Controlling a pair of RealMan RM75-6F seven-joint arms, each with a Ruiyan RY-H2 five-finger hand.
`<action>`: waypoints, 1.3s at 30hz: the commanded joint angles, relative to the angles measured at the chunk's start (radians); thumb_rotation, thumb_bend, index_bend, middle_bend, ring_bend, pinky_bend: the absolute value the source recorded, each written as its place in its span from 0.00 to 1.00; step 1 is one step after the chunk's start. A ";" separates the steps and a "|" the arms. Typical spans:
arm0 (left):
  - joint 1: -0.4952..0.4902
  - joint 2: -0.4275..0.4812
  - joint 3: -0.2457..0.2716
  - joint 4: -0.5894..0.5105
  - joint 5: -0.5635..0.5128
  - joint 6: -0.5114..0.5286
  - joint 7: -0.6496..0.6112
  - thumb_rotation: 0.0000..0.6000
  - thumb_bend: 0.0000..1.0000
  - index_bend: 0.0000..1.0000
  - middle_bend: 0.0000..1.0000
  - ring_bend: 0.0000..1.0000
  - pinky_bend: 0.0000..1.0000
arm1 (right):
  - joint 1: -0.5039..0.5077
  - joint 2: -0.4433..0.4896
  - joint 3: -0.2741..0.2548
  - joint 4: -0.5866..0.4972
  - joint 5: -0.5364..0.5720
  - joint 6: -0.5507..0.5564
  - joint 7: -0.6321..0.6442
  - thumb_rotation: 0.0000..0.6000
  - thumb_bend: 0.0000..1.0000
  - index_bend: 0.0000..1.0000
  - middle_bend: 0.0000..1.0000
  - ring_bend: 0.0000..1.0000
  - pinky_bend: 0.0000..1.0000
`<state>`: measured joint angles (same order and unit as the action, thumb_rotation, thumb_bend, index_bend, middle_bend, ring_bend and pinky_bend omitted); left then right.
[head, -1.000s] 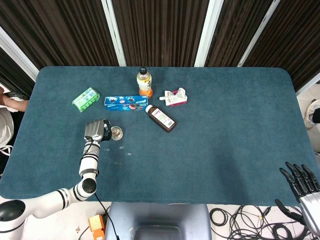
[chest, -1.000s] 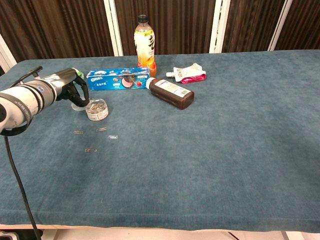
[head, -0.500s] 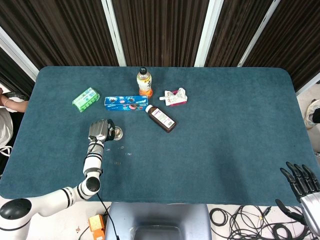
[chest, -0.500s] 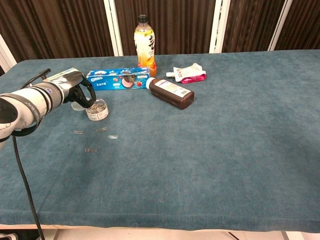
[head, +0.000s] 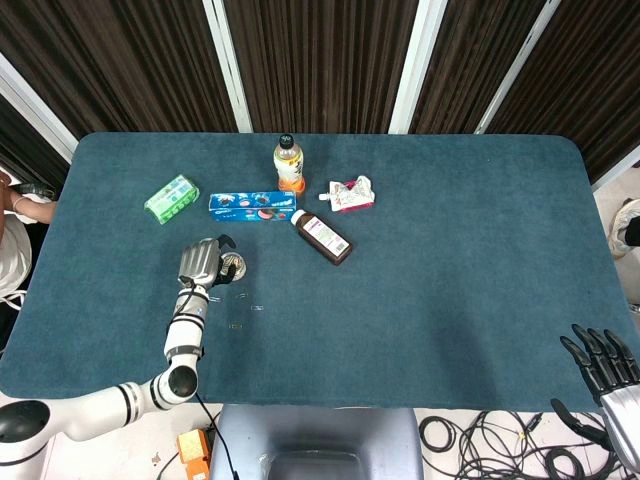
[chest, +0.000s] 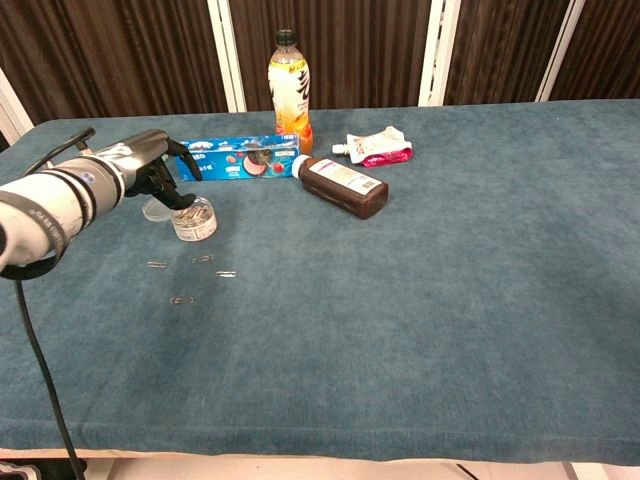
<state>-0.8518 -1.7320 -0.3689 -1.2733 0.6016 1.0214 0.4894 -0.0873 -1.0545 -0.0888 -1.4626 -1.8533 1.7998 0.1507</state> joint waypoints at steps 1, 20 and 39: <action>0.060 0.062 0.045 -0.154 0.078 0.062 -0.032 1.00 0.39 0.40 1.00 1.00 1.00 | -0.002 -0.001 0.000 0.000 -0.002 0.004 -0.002 1.00 0.18 0.00 0.00 0.00 0.00; 0.167 0.097 0.184 -0.337 0.073 0.115 0.000 1.00 0.39 0.43 1.00 1.00 1.00 | -0.005 -0.005 -0.007 0.015 -0.024 0.020 0.002 1.00 0.18 0.00 0.00 0.00 0.00; 0.178 0.113 0.185 -0.324 0.018 -0.011 -0.082 1.00 0.38 0.48 1.00 1.00 1.00 | -0.010 0.001 -0.022 0.037 -0.052 0.042 0.033 1.00 0.18 0.00 0.00 0.00 0.00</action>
<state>-0.6760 -1.6181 -0.1873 -1.6024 0.6139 1.0154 0.4133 -0.0983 -1.0561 -0.1085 -1.4287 -1.9012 1.8396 0.1761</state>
